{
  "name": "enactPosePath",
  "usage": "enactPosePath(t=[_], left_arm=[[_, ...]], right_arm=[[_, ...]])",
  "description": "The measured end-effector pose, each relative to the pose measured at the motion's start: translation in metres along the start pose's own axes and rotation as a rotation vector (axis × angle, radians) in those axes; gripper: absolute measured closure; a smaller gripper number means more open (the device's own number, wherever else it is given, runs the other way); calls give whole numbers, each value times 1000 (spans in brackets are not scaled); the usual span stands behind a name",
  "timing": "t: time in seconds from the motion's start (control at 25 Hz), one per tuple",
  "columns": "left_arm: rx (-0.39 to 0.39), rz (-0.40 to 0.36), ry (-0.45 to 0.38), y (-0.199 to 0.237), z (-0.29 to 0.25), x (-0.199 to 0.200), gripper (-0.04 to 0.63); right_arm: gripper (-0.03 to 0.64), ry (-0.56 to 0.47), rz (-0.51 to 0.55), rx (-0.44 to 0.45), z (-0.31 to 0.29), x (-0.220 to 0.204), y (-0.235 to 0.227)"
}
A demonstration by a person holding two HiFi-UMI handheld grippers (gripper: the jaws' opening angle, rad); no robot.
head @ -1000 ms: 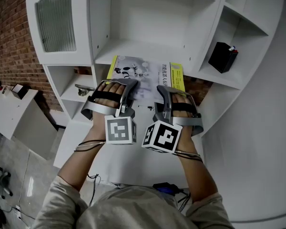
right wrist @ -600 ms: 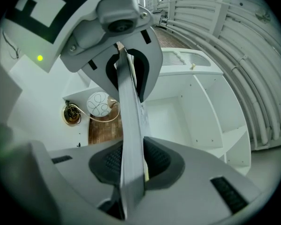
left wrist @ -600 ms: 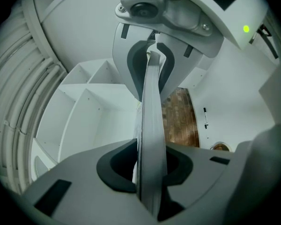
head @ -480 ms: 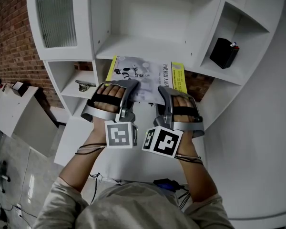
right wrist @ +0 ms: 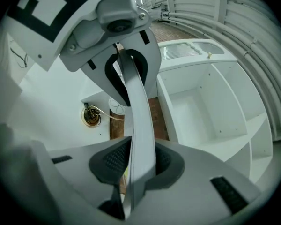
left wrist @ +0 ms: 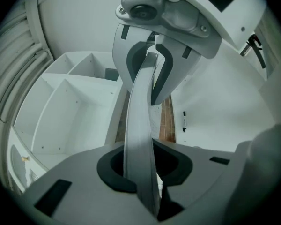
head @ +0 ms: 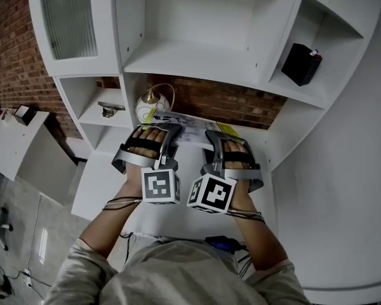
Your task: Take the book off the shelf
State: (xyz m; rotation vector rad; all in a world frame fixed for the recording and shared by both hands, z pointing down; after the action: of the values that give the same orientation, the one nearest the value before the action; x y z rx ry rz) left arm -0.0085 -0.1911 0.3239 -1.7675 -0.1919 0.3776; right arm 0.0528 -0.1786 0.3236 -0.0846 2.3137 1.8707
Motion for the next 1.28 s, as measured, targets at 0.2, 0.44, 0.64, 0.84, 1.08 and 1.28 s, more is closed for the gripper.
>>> enactPosePath(t=[0.2,0.44,0.64,0.84,1.08,1.28], left_arm=[[-59,21,4,-40,-14,-7,517],[-156,54,6,-99,-26,-16,517],[-217,71,14,-138,-29,-19,517],[-250,89,21,-167,-25,-22,517],[-287,101,12,-193,-26,-24,517],[-317,101,13,-213,-24,-26,517]], right_arm=[[537,10,-9,50,-14,-8,40],[537,20,-18,144,-28,-18,98],[535,37,-31,202,-29,-26,136],[535,38,-33,227,-27,-28,164],[535,52,-41,259,-27,-32,190],[535,55,-48,285,-25,-33,209]])
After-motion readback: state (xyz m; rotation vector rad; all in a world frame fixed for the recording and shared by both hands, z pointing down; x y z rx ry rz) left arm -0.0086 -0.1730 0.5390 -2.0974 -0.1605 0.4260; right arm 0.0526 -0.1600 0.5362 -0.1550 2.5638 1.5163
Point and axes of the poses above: the fingertips, and each gripper's own axes: z backward along the fingers, y to its left, x out of its top, the point moved 3 cm from there along z, backward along the fingers, and after that the axes turned 1 degree about -x, right-handed, at the moved point
